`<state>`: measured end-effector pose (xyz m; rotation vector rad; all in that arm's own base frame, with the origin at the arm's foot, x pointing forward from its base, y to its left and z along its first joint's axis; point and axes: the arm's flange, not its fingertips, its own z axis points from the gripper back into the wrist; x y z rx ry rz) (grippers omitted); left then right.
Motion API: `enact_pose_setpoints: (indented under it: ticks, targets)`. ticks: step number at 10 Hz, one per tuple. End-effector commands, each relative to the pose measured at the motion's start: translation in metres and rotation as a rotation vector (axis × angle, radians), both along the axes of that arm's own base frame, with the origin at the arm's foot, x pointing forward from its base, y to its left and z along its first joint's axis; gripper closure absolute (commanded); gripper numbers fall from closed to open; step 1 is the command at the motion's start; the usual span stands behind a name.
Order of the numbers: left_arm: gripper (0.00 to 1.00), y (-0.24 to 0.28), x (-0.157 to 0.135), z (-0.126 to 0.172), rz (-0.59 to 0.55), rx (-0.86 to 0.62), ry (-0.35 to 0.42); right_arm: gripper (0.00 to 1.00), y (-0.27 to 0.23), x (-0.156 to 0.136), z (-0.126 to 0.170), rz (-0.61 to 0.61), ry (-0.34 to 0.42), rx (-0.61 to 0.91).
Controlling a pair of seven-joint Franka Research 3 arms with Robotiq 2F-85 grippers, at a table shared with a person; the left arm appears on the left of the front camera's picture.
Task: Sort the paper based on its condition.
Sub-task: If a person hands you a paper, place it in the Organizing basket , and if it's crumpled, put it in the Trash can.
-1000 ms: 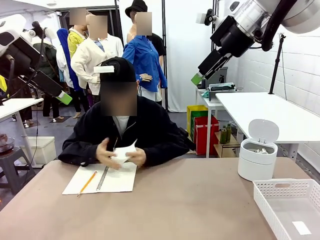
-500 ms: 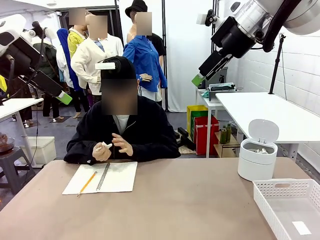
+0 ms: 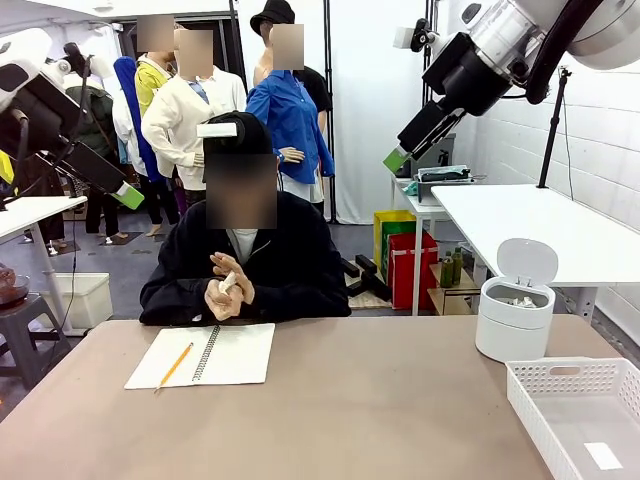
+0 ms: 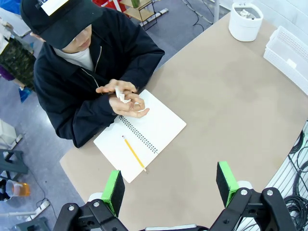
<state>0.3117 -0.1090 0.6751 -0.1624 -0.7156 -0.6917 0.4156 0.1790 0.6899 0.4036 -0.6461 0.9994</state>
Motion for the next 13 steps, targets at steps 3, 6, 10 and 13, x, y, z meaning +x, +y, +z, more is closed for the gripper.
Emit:
enact_pose_setpoints:
  ticks: [3,6,10,13]
  targets:
    - [0.00,0.0014,-0.0001,0.0006,0.001,-0.004,-0.001,0.00,0.0016,0.0016,0.0009,0.001,0.004,-0.002]
    - [0.00,0.0014,-0.0001,0.0006,0.001,-0.004,-0.001,0.00,0.0016,0.0016,0.0009,0.001,0.004,-0.002]
    - [0.00,0.0014,-0.0001,0.0006,0.001,-0.004,-0.001,0.00,0.0016,0.0016,0.0009,0.001,0.004,-0.002]
    - [0.00,0.0014,-0.0001,0.0006,0.001,-0.004,-0.001,0.00,0.0016,0.0016,0.0009,0.001,0.004,-0.002]
